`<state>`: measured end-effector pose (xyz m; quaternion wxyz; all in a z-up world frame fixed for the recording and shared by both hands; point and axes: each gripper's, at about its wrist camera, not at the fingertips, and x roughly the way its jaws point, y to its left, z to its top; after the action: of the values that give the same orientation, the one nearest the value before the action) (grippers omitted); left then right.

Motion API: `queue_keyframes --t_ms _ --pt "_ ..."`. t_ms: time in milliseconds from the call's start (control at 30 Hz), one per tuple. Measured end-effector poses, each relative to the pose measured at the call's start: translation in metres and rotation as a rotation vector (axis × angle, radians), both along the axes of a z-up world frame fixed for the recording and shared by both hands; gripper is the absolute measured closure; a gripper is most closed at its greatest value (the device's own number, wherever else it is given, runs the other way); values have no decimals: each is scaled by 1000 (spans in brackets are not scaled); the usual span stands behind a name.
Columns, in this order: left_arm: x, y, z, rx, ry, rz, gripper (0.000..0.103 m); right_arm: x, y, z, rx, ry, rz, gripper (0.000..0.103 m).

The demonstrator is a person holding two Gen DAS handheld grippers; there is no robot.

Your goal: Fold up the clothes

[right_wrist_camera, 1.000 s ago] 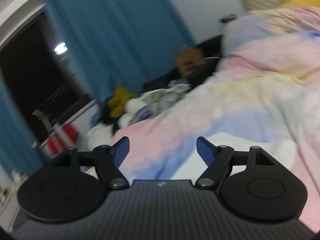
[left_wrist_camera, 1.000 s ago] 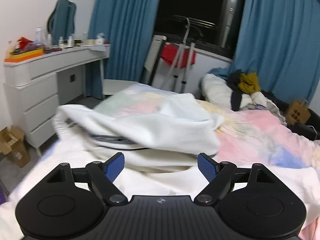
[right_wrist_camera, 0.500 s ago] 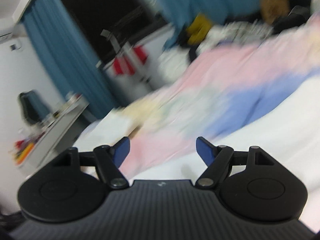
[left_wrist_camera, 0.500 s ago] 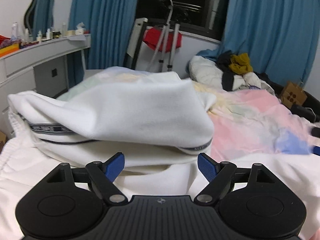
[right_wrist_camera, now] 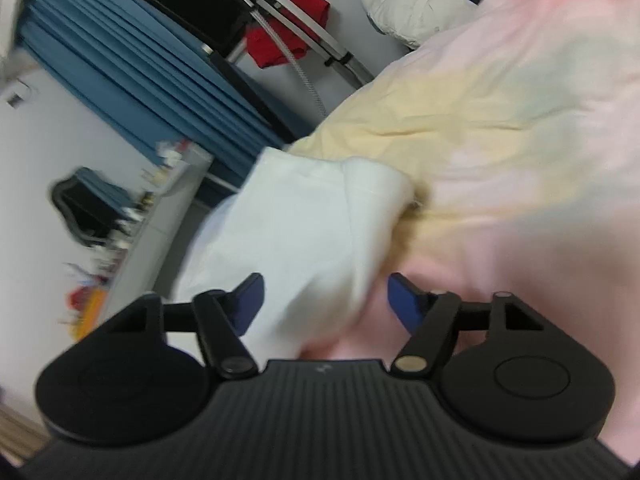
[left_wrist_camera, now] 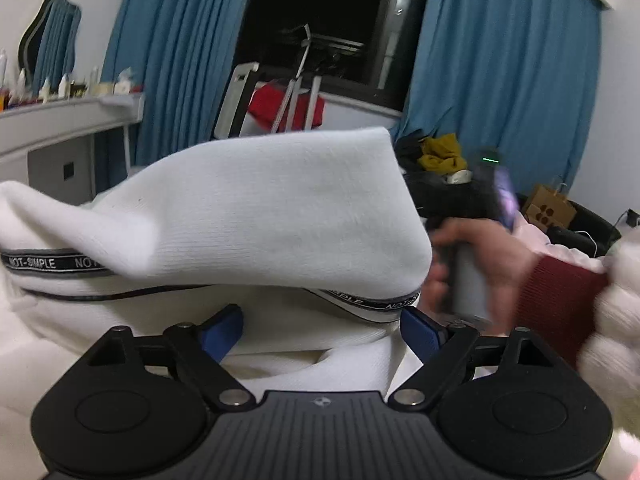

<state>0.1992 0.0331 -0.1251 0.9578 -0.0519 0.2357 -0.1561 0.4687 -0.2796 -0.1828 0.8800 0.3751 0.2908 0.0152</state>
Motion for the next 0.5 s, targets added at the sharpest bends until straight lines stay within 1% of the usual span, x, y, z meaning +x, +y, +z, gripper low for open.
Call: queue_keyframes --t_ms 33,67,100,133,233,300,367,467,500 --pt "2 1 -2 -9 -6 -7 15 10 4 1 -51 19 -16 68" --pt "3 2 -4 -19 -11 -14 14 19 8 3 -101 35 -32 87" --pt "4 3 -5 -29 -15 -20 13 24 9 10 -146 33 -46 88" --pt "5 5 -5 -44 -18 -28 13 29 10 18 -189 26 -60 93" --pt "6 13 -5 -106 -15 -55 13 23 -6 61 -276 -82 -106 94" --pt "7 18 -5 -152 -5 -70 13 20 -28 96 -319 -130 -150 94" --pt "7 20 -4 -171 7 -67 13 17 -56 136 -386 -155 -211 94" --pt "9 23 -4 -169 27 -56 13 -5 -104 190 -466 -193 -331 94" --pt "10 23 -4 -165 32 -55 13 -16 -123 203 -486 -196 -377 94"
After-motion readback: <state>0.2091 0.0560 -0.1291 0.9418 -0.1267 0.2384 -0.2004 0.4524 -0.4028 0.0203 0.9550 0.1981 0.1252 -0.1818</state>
